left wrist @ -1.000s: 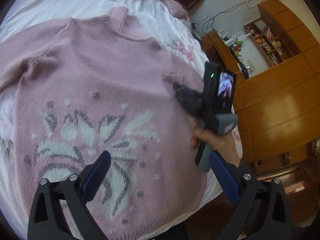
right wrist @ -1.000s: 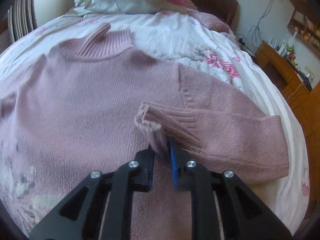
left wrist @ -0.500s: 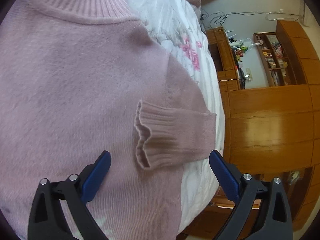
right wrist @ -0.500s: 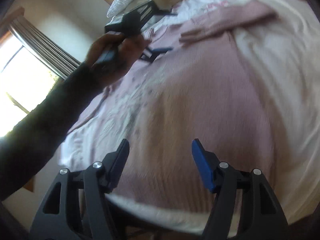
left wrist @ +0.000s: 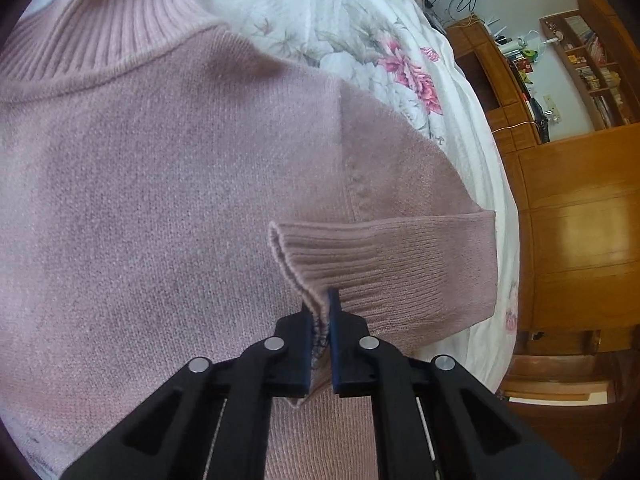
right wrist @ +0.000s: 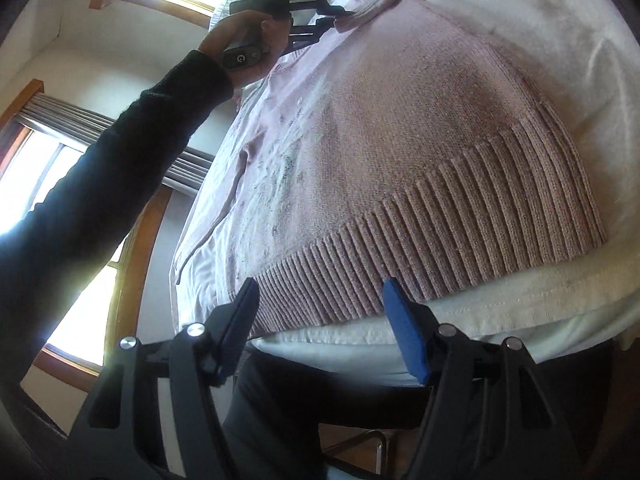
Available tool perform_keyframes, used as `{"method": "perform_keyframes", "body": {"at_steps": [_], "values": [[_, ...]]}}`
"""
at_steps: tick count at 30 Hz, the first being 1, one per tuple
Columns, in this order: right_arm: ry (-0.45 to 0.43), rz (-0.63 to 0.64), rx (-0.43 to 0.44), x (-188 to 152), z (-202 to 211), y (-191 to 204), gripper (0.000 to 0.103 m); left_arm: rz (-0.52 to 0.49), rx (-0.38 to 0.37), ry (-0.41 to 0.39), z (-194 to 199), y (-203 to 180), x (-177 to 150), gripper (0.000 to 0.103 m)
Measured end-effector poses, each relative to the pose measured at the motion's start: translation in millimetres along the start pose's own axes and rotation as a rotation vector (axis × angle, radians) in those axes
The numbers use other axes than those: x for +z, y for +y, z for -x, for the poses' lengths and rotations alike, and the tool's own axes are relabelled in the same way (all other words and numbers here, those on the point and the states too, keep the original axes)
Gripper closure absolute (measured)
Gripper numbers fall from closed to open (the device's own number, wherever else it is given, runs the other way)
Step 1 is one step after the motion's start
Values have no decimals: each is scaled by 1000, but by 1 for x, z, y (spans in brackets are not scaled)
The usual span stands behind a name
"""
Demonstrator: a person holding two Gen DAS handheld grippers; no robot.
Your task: Fold small clothes
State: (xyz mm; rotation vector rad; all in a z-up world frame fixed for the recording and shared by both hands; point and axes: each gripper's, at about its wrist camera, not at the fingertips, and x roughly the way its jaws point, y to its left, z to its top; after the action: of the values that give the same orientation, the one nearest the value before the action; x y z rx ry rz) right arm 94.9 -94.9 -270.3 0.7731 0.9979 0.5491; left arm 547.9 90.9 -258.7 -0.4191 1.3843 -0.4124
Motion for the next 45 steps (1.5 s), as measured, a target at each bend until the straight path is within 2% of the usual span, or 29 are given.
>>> {"method": "perform_keyframes", "body": {"at_steps": [5, 9, 16, 21, 32, 45], "values": [[-6, 61, -15, 5, -1, 20, 38, -30, 5, -63, 50, -7, 3, 97], [-17, 79, -27, 12, -2, 33, 38, -29, 20, -110, 92, 3, 11, 97], [-15, 111, -42, 11, -2, 48, 38, -19, 53, -166, 170, 49, 14, 97], [-12, 126, -67, 7, -3, 57, 38, -10, 72, -187, 202, 83, 15, 97], [13, 130, -102, -2, -10, 64, 38, 94, 124, -211, 241, 183, 16, 97], [66, 142, -113, -5, -36, 76, 38, 181, 127, -182, 229, 261, 16, 97]]}}
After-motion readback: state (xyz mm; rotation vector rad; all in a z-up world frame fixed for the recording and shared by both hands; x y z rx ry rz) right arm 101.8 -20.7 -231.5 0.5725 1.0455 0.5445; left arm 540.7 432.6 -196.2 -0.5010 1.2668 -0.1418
